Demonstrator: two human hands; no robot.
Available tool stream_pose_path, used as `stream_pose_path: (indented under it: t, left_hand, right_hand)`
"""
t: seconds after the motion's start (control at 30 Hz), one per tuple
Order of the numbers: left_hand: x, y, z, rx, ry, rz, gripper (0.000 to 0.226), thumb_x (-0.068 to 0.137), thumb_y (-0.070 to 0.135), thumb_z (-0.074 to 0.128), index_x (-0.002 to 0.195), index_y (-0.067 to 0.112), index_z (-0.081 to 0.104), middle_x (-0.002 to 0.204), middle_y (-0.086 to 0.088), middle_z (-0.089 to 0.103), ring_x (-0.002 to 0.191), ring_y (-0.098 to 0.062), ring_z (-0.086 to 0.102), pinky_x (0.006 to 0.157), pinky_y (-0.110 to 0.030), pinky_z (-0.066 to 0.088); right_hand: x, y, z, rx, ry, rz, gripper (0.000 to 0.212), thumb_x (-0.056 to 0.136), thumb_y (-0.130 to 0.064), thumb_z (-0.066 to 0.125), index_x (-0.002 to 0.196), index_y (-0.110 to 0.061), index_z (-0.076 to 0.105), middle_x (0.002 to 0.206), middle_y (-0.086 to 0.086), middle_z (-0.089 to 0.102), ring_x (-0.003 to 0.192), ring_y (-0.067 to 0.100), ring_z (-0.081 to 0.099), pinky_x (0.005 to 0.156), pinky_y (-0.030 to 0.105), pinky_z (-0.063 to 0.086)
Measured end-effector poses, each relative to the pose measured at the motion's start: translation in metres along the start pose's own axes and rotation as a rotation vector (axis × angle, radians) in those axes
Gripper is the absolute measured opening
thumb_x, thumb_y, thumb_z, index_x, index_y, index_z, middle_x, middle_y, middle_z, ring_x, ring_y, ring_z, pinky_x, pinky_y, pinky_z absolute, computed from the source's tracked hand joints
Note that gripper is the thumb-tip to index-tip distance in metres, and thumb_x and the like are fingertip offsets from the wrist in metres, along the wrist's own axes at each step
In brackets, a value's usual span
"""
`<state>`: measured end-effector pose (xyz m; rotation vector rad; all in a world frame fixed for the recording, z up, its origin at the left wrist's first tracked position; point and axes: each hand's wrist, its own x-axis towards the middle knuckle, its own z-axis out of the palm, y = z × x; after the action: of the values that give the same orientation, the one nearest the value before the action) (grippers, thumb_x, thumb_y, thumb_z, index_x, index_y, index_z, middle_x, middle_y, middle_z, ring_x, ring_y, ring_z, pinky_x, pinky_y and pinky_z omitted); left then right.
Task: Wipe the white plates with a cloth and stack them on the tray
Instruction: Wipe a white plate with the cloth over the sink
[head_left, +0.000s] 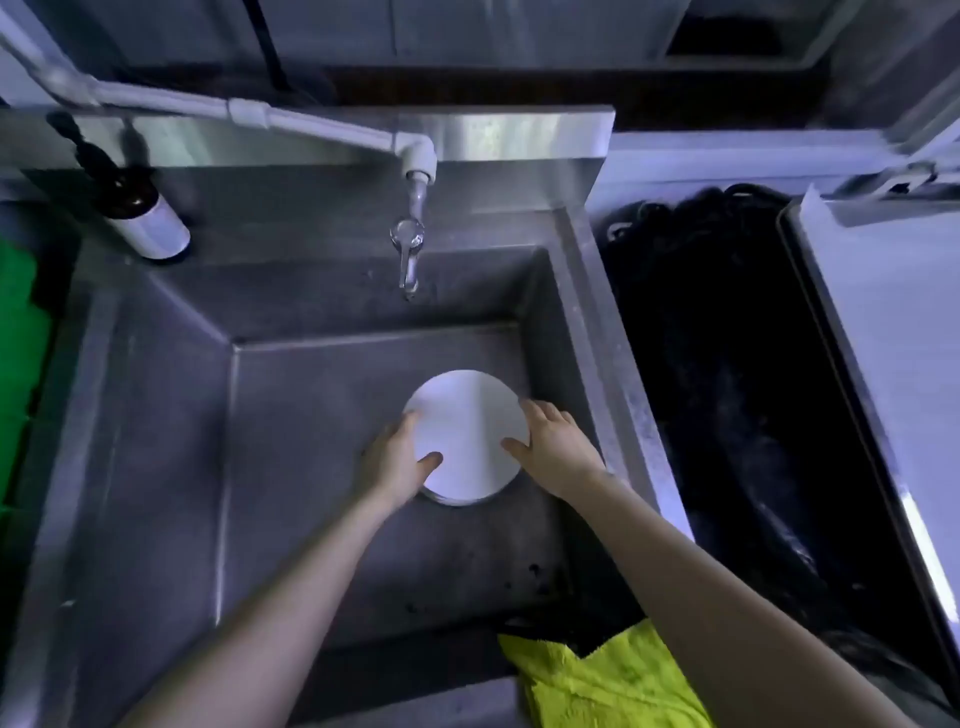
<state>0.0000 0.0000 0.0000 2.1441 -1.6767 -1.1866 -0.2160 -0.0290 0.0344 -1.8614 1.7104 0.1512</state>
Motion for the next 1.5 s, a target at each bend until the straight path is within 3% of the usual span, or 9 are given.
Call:
stream_pose_path:
  t: [0.33,0.47,0.63,0.83,1.0,1.17,1.33,1.43,1.5]
  left_hand:
    - [0.051,-0.032,0.021,0.004,-0.045,-0.082,0.076,0.082,0.022,0.071,0.149,0.013,0.035,0.138,-0.017,0.048,0.126,-0.036,0.046,0.104,-0.045,0.040]
    - [0.063,-0.036,0.029,-0.081,-0.001,-0.130,0.059,0.087,0.011,0.059,0.143,0.007,0.043,0.134,-0.021,0.049,0.122,-0.039,0.050,0.103,-0.047,0.042]
    - [0.073,-0.037,0.032,-0.265,0.034,-0.283,0.044,0.087,0.006,0.055,0.130,0.005,0.053,0.129,-0.017,0.059,0.113,-0.037,0.059,0.099,-0.049,0.047]
    - [0.079,-0.038,0.037,-0.218,0.050,-0.324,0.042,0.088,0.010,0.057,0.130,0.008,0.056,0.130,-0.016,0.045,0.102,-0.035,0.059,0.097,-0.043,0.048]
    - [0.080,-0.040,0.041,-0.331,0.080,-0.360,0.044,0.085,0.008,0.063,0.128,0.015,0.054,0.129,-0.013,0.048,0.105,-0.032,0.059,0.096,-0.045,0.050]
    - [0.073,-0.043,0.037,-0.465,0.103,-0.388,0.045,0.080,0.006,0.067,0.121,0.020,0.053,0.122,-0.009,0.057,0.106,-0.028,0.059,0.082,-0.051,0.057]
    - [0.058,-0.041,0.021,-0.651,0.108,-0.369,0.042,0.085,0.010,0.066,0.112,0.033,0.044,0.110,0.007,0.058,0.088,-0.011,0.059,0.041,-0.021,0.049]
    - [0.044,-0.036,0.005,-0.712,0.121,-0.348,0.041,0.087,0.014,0.066,0.115,0.033,0.043,0.105,0.014,0.054,0.085,-0.007,0.058,0.038,-0.016,0.045]
    - [0.033,-0.032,-0.005,-0.735,0.154,-0.322,0.038,0.088,0.014,0.065,0.115,0.031,0.045,0.105,0.014,0.055,0.083,-0.004,0.057,0.038,-0.011,0.042]
  right_hand:
    - [0.043,0.006,0.056,0.087,-0.124,0.218,0.080,0.098,-0.038,0.059,0.159,-0.012,0.014,0.163,0.010,0.022,0.145,0.035,0.027,0.113,0.046,0.034]
    - [0.053,0.005,0.070,0.241,-0.116,0.264,0.084,0.096,-0.033,0.063,0.159,-0.009,0.013,0.160,0.013,0.030,0.143,0.033,0.035,0.112,0.043,0.036]
    - [0.056,0.004,0.080,0.303,0.049,0.367,0.077,0.090,-0.027,0.067,0.154,-0.009,0.027,0.159,0.010,0.027,0.141,0.035,0.029,0.111,0.043,0.034]
    - [0.062,0.016,0.086,0.432,0.028,0.399,0.068,0.089,-0.014,0.065,0.149,-0.009,0.035,0.143,0.018,0.043,0.132,0.037,0.041,0.104,0.039,0.039]
    - [0.069,0.018,0.085,0.522,0.069,0.476,0.058,0.089,-0.013,0.066,0.143,-0.008,0.045,0.143,0.017,0.039,0.130,0.034,0.043,0.101,0.033,0.041]
    - [0.068,0.020,0.078,0.605,0.073,0.498,0.051,0.091,-0.011,0.067,0.139,-0.007,0.049,0.142,0.014,0.039,0.124,0.035,0.050,0.095,0.036,0.045]
    - [0.056,0.018,0.064,0.791,0.143,0.465,0.046,0.090,-0.007,0.068,0.134,-0.003,0.052,0.123,0.011,0.061,0.109,0.027,0.059,0.088,0.037,0.051]
    - [0.042,0.013,0.054,0.960,0.130,0.440,0.025,0.096,-0.008,0.060,0.120,-0.011,0.063,0.111,0.007,0.066,0.095,0.022,0.064,0.074,0.030,0.055]
    - [0.032,0.007,0.048,1.085,0.106,0.446,0.020,0.101,-0.013,0.054,0.119,-0.017,0.062,0.116,0.006,0.067,0.096,0.018,0.065,0.076,0.031,0.057]
